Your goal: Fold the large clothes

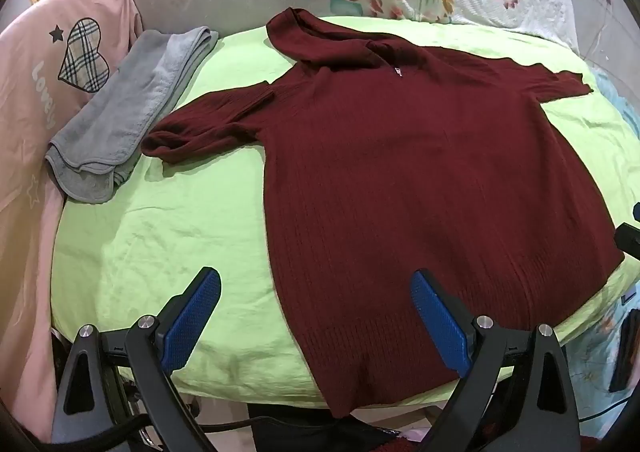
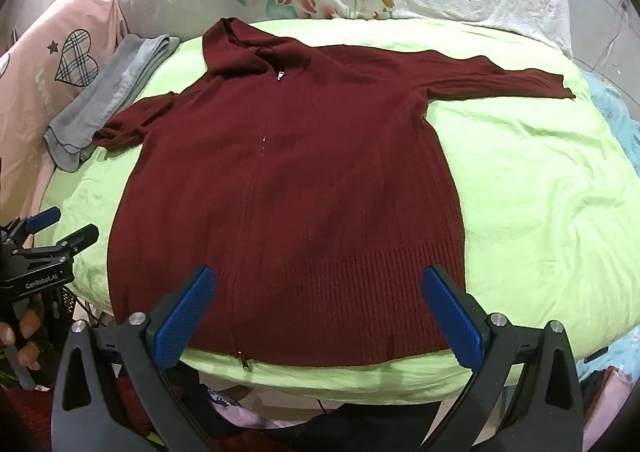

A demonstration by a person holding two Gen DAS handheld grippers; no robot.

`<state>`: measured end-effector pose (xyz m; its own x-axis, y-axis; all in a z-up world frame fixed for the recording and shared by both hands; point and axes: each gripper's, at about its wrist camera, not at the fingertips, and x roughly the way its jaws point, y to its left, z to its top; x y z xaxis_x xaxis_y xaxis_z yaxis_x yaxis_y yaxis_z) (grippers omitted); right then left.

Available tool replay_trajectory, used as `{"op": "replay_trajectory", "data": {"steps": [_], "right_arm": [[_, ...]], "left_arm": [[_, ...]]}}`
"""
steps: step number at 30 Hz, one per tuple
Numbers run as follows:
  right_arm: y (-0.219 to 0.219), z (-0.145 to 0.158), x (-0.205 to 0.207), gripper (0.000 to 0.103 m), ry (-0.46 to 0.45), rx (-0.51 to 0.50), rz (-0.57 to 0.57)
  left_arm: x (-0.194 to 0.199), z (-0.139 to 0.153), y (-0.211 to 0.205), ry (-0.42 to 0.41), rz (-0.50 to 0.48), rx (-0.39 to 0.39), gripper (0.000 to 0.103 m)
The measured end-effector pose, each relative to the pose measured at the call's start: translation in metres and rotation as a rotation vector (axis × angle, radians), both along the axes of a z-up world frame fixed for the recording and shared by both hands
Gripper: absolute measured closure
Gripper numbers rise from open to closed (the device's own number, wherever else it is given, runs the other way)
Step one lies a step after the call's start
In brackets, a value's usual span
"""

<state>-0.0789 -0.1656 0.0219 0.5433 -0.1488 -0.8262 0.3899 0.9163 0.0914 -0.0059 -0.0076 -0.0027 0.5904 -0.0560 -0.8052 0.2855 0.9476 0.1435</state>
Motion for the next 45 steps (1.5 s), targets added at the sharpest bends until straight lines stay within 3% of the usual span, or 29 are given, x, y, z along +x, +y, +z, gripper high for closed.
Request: {"op": "replay_trajectory", "data": {"steps": [35,45], "right_arm": [[-0.012,-0.001,0.005,0.0,-0.038,0.052,-0.001],[-0.024,-0.004,0.007,0.0,-0.067,0.112,-0.002]], "left_arm": [[0.015,-0.003,-0.009,0.032,-0.014,0.001,0.007],[0.022,-0.007,-0.014,0.045,-0.016,0.007,0.007]]}}
